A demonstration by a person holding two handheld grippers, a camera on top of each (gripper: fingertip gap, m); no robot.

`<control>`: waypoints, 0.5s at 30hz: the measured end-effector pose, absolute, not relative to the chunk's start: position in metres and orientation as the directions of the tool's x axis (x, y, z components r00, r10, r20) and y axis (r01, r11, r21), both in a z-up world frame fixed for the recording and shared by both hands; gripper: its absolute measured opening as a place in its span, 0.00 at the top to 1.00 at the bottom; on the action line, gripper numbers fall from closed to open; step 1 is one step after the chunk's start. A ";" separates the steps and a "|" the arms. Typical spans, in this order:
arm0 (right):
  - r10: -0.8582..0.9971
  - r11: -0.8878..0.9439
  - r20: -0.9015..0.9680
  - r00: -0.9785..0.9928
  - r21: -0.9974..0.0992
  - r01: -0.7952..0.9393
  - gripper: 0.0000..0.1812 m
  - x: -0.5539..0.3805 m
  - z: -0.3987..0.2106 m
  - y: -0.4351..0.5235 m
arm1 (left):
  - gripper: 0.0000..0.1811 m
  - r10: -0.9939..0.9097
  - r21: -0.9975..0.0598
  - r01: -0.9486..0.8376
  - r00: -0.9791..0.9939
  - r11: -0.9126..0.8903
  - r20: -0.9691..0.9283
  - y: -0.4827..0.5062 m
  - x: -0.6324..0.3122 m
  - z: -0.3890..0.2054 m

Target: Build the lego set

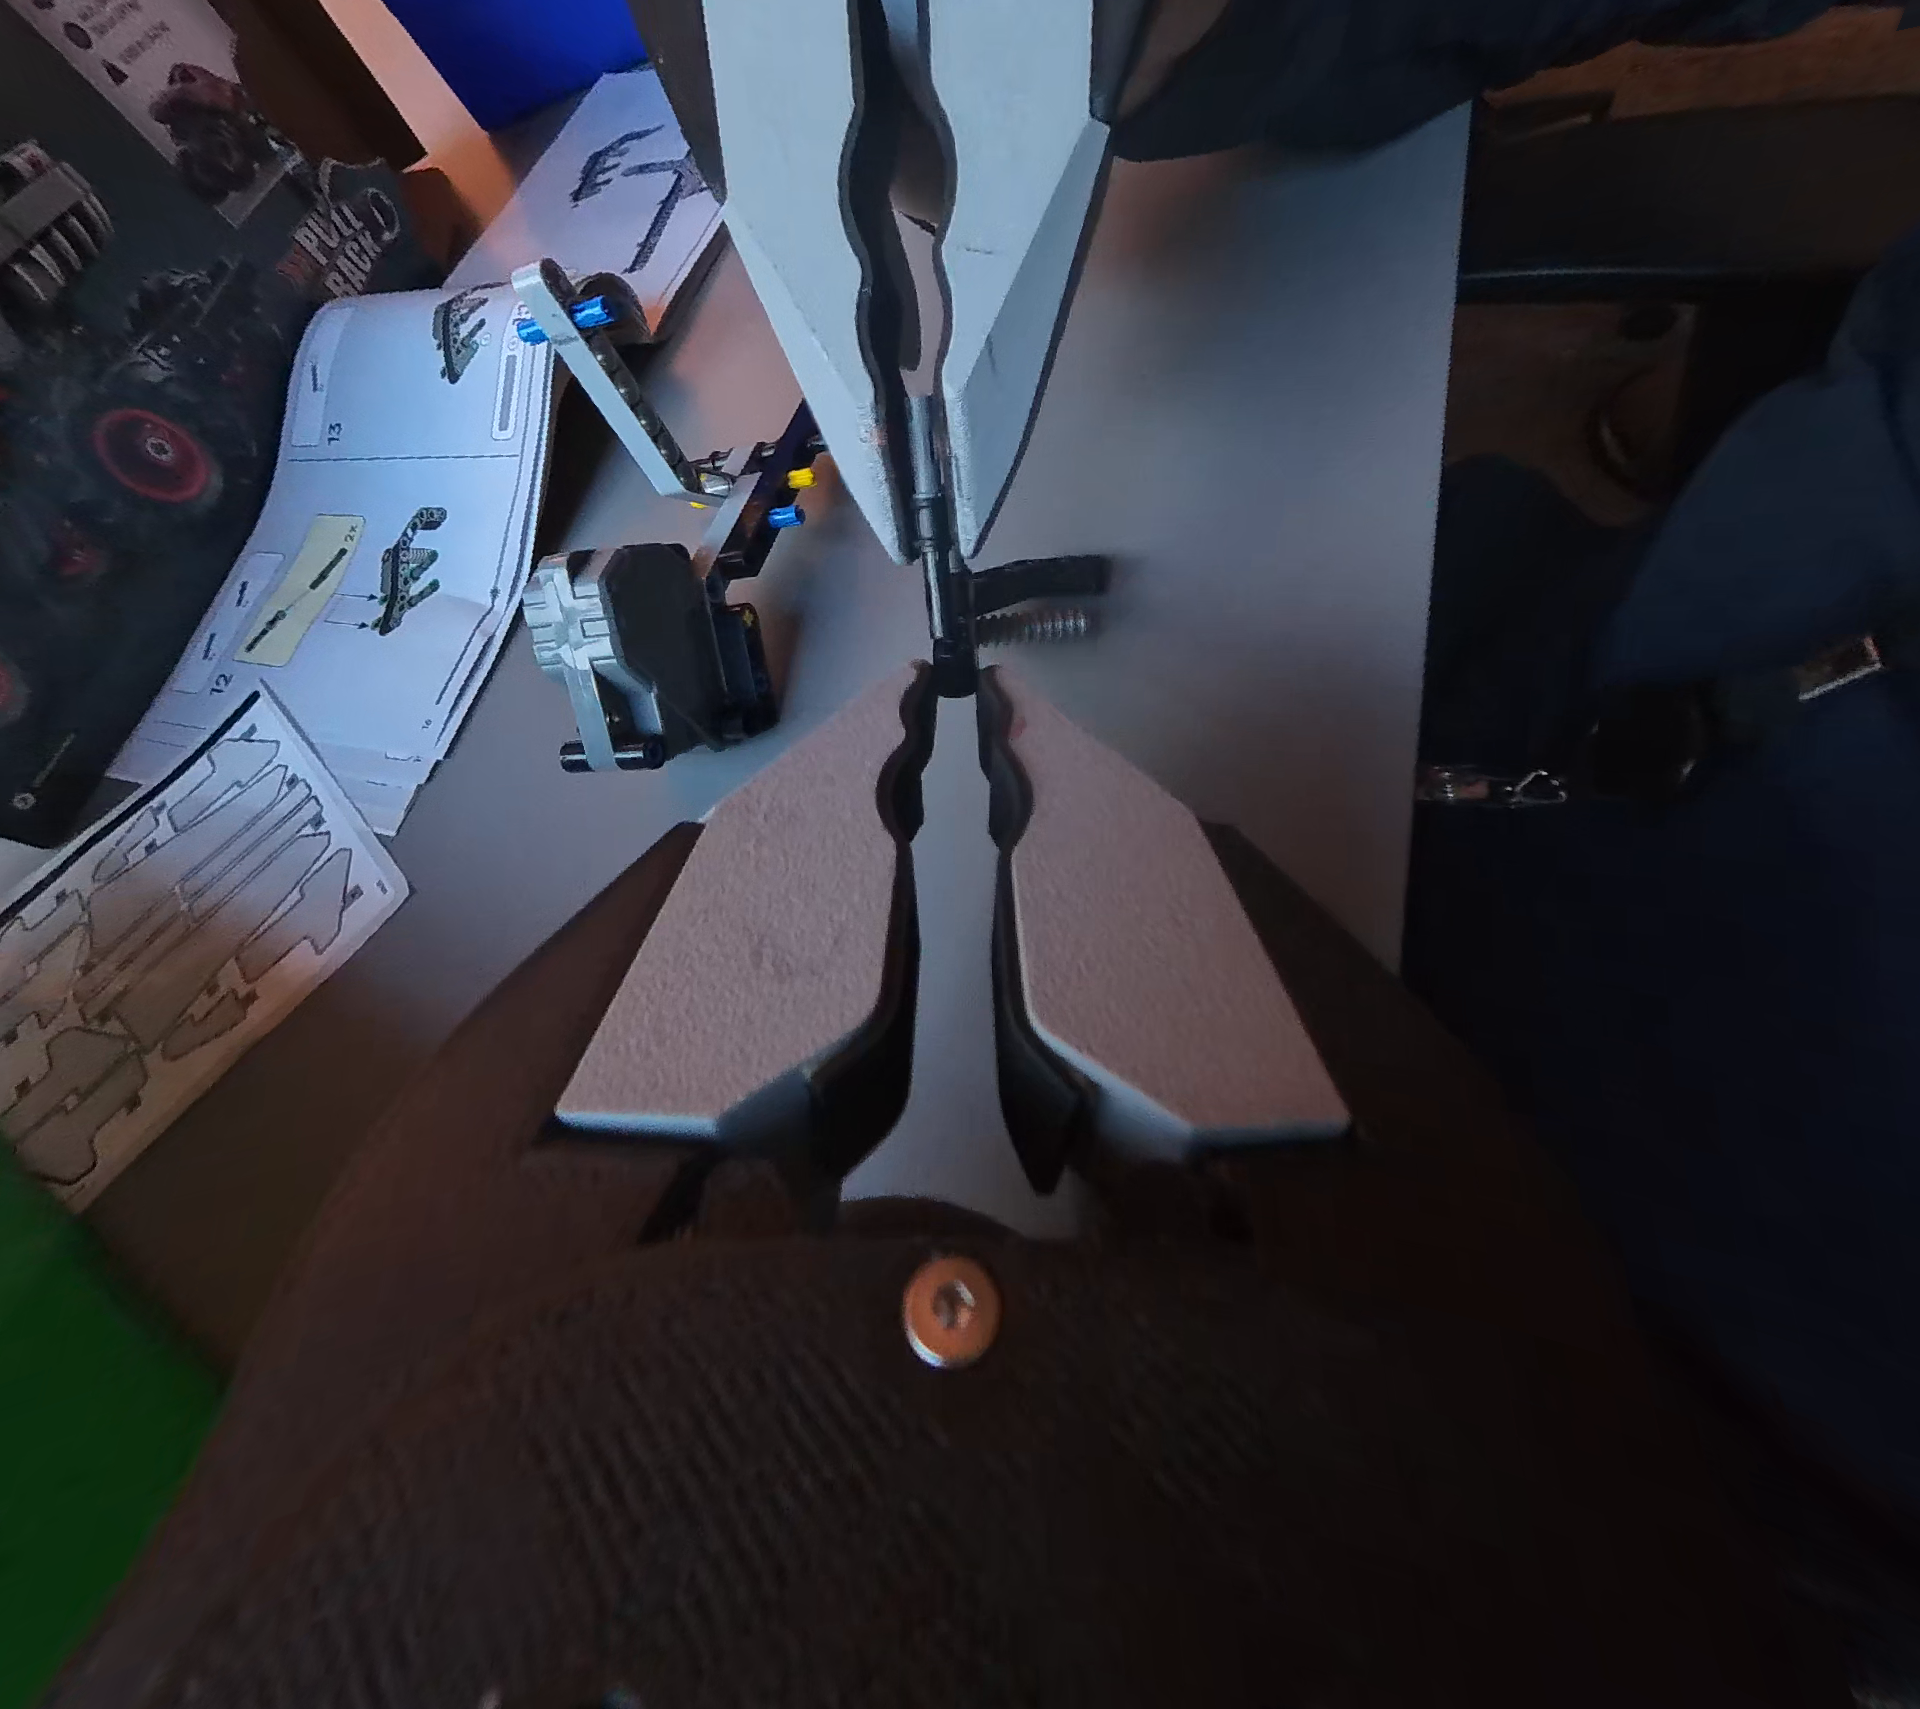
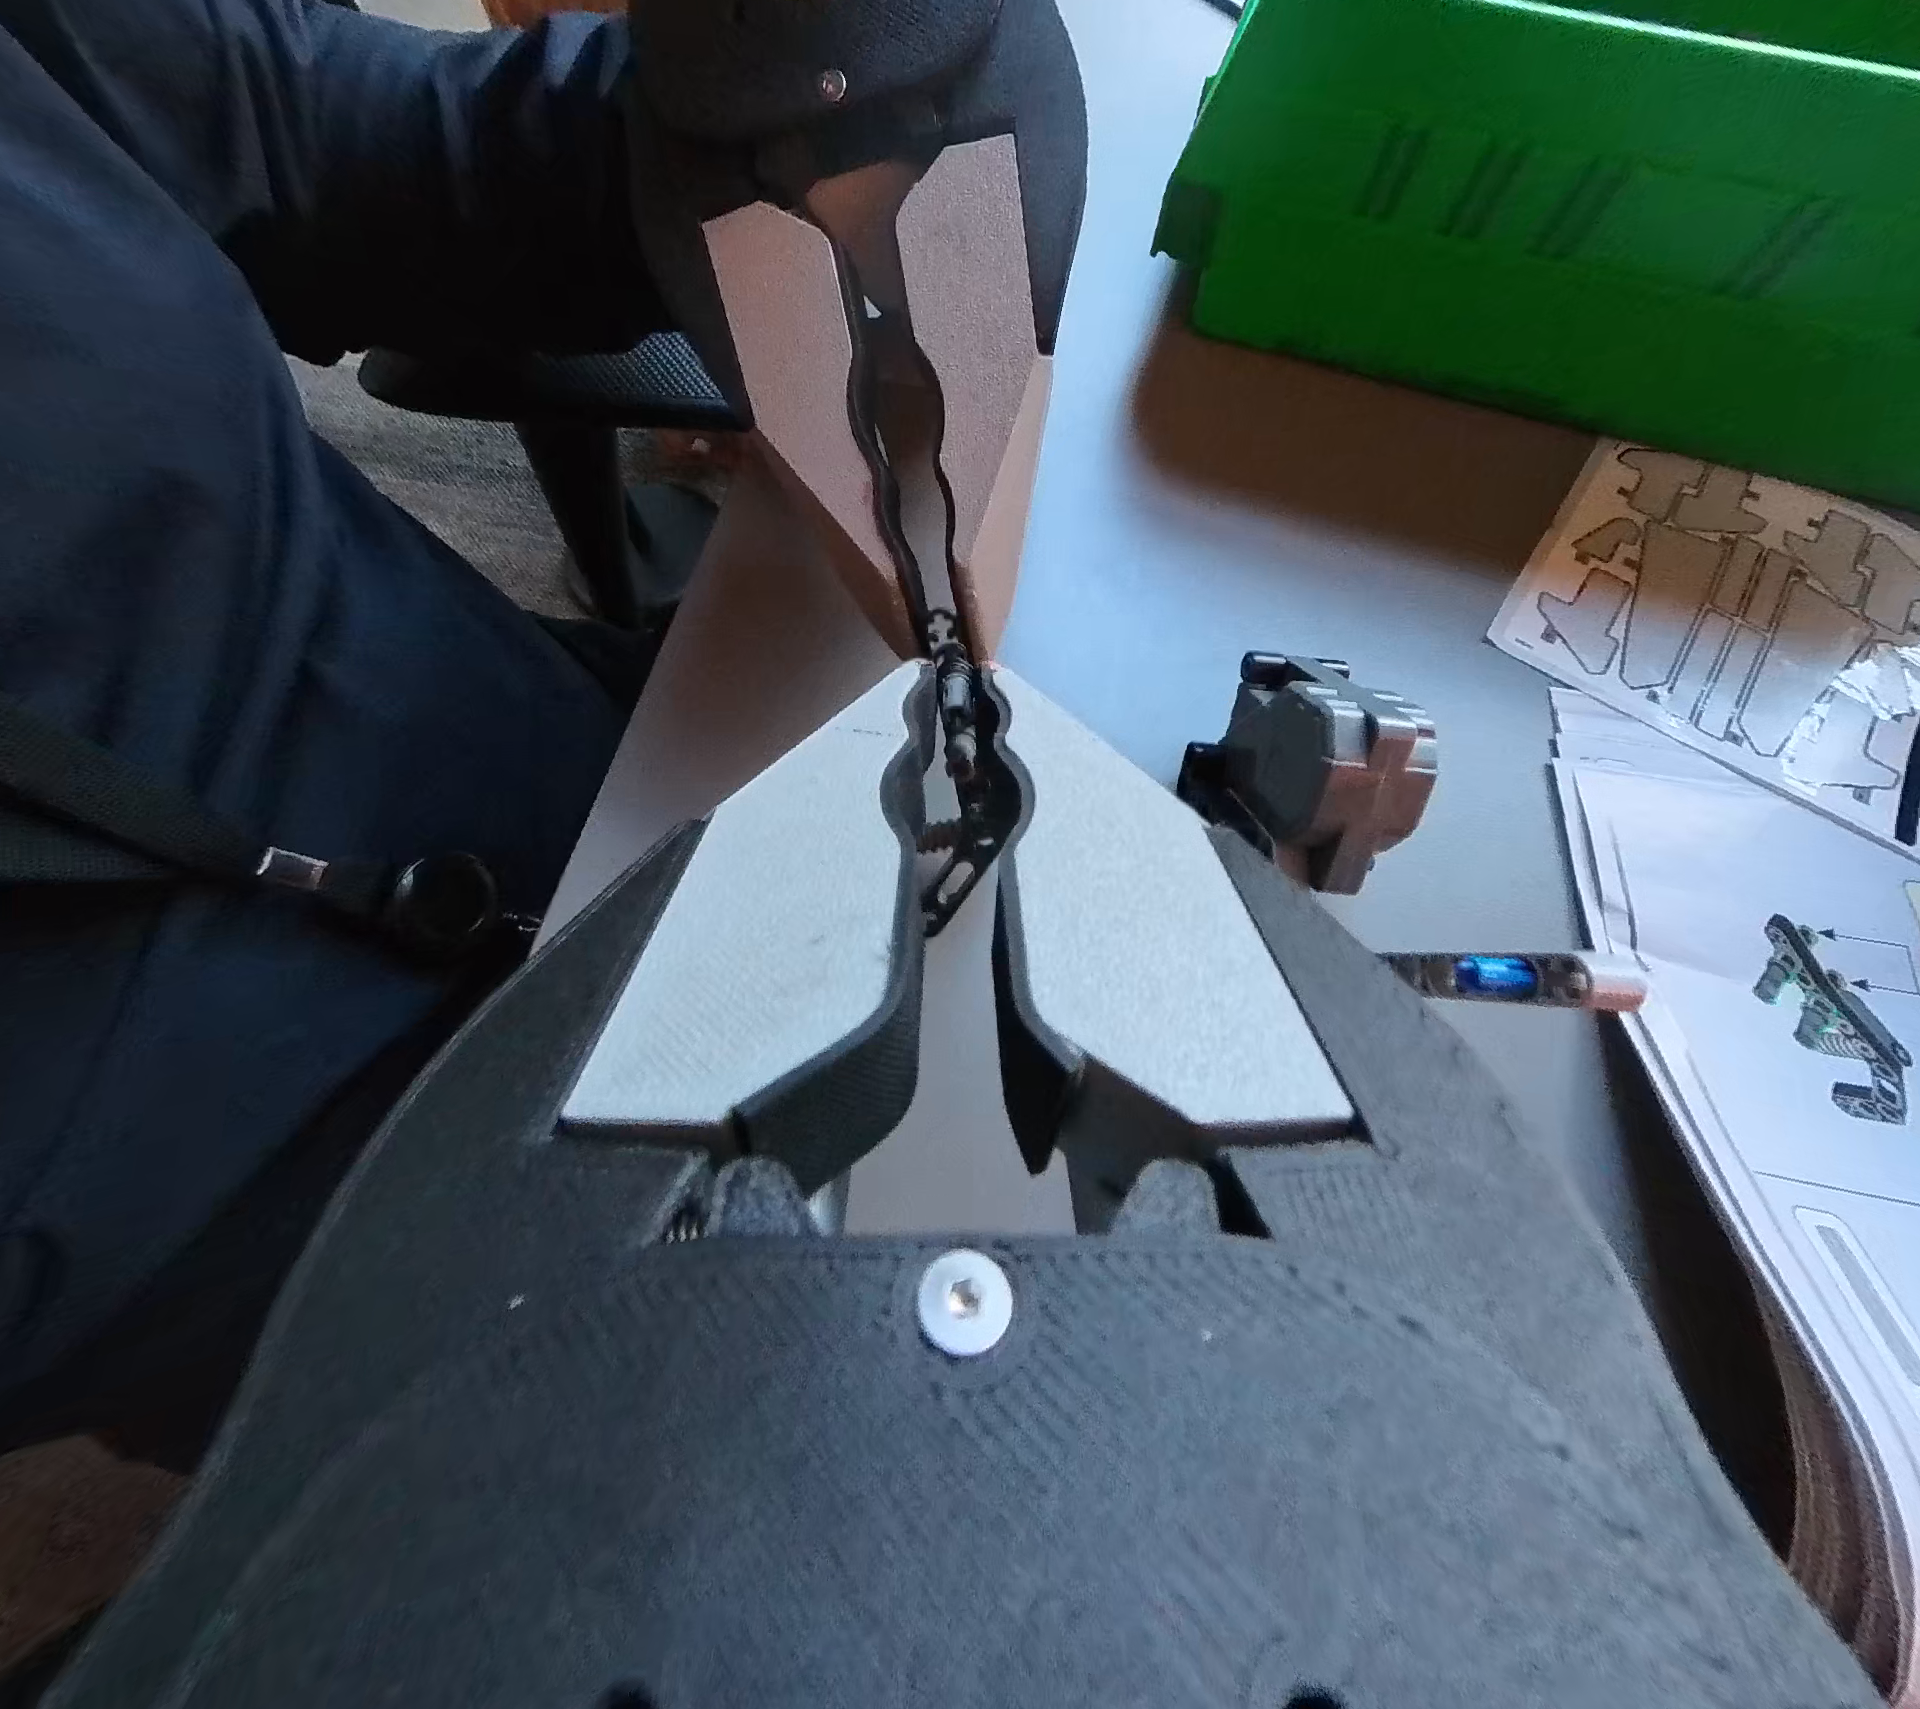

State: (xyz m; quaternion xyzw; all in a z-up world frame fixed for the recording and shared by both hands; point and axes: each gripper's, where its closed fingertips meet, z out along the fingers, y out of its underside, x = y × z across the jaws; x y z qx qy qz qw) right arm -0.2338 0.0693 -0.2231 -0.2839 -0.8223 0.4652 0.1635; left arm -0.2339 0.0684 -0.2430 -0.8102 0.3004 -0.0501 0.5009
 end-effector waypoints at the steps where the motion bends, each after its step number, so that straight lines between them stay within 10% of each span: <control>1: 0.618 0.408 0.005 -0.786 -0.857 0.315 0.98 -0.233 -0.223 0.070 | 0.98 -0.540 -0.845 -0.431 0.814 -0.316 -0.214 0.068 -0.234 -0.242; 15: 0.621 0.450 0.051 -0.782 -0.840 0.303 0.98 -0.232 -0.225 0.071 | 0.98 -0.539 -0.850 -0.415 0.819 -0.325 -0.194 0.071 -0.233 -0.242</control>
